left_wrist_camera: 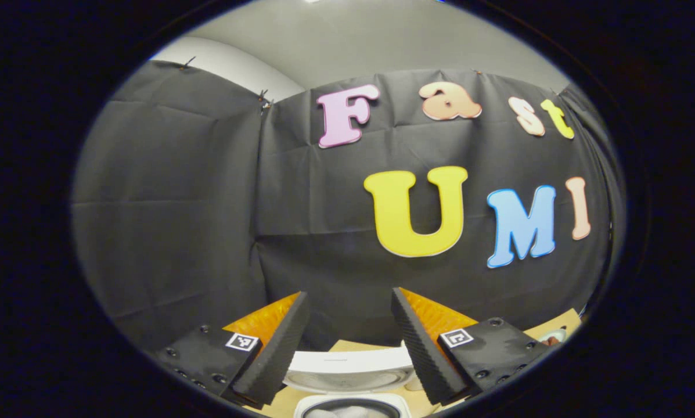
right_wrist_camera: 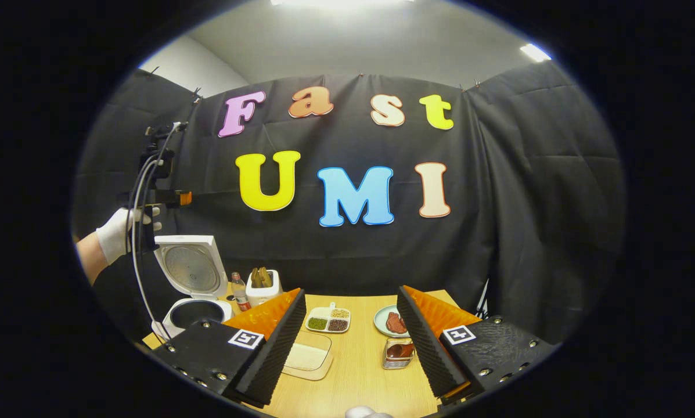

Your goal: Close the left gripper, press the button to open the rice cooker; take a wooden spoon from the chopstick holder with the right hand, scoop a spoonful of rice and pour it into the rice cooker, then put the wooden spoon back into the chopstick holder.

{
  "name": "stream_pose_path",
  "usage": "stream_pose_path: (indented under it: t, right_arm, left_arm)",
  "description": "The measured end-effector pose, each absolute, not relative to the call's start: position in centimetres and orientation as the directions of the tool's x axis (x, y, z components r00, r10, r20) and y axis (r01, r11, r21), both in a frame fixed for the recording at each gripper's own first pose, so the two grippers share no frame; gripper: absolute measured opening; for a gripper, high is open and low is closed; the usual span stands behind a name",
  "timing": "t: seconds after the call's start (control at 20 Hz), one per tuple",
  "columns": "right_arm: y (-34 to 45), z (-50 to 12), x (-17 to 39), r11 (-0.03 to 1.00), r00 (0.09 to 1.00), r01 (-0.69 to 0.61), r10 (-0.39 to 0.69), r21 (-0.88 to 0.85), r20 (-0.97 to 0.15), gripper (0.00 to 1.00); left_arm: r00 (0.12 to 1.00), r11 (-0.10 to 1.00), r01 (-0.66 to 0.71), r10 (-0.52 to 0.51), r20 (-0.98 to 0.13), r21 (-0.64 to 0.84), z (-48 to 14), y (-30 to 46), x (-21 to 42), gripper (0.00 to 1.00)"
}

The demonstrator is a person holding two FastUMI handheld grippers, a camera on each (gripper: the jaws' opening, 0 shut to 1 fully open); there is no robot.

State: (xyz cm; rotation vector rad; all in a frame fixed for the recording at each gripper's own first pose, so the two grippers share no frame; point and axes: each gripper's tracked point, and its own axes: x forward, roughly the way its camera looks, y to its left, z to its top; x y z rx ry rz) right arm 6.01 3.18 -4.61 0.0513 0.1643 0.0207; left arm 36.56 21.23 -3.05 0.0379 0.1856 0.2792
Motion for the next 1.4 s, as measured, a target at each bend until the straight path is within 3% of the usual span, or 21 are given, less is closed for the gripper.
stream_pose_path:
  t: [0.05,0.1,0.15,0.45,0.6,1.1,1.15,1.25,1.3,1.4]
  right_arm:
    - [3.2,-4.7,6.0,0.999,0.986,-0.018,0.026,0.048,-0.167,0.96]
    - [3.2,-4.8,6.1,0.999,0.985,-0.021,0.028,0.044,-0.173,0.96]
    - [3.2,-5.0,6.1,0.999,0.983,-0.021,0.029,0.043,-0.179,0.96]
    - [2.9,-5.9,6.0,0.998,0.977,-0.029,0.041,0.063,-0.209,0.96]
    - [3.1,-6.1,5.9,0.996,0.975,-0.042,0.060,0.085,-0.215,0.96]
    - [3.7,-6.9,4.8,0.980,0.966,-0.107,0.142,0.170,-0.215,0.96]
    - [3.8,-7.2,4.7,0.977,0.963,-0.113,0.152,0.181,-0.221,1.00]
    - [4.1,-7.8,4.3,0.972,0.957,-0.129,0.174,0.196,-0.233,0.96]
    - [3.9,-8.0,4.2,0.971,0.955,-0.133,0.179,0.197,-0.238,0.96]
    - [3.8,-8.3,4.2,0.970,0.951,-0.141,0.188,0.195,-0.245,0.96]
  left_arm:
    - [0.934,0.958,-0.280,0.288,-0.213,0.070,-4.7,21.9,37.3,1.00]
    - [0.925,0.957,-0.283,0.290,-0.246,0.062,-6.4,22.3,38.0,0.95]
    - [0.916,0.959,-0.278,0.282,-0.286,0.056,-8.0,22.3,38.8,1.00]
    - [0.829,0.953,-0.299,0.282,-0.482,0.045,-15.3,23.7,39.8,1.00]
    - [0.829,0.954,-0.297,0.279,-0.485,0.041,-15.1,23.1,39.1,0.98]
    - [0.767,0.969,-0.247,0.199,-0.610,0.005,-16.9,20.1,31.0,0.98]
    - [0.745,0.968,-0.249,0.190,-0.639,-0.003,-18.0,19.8,29.8,0.98]
    - [0.683,0.971,-0.236,0.143,-0.716,-0.031,-21.6,18.3,26.9,0.96]
    - [0.659,0.971,-0.237,0.130,-0.741,-0.040,-23.3,17.7,25.6,0.99]
    - [0.632,0.976,-0.217,0.142,-0.762,0.001,-26.6,17.7,24.1,0.98]
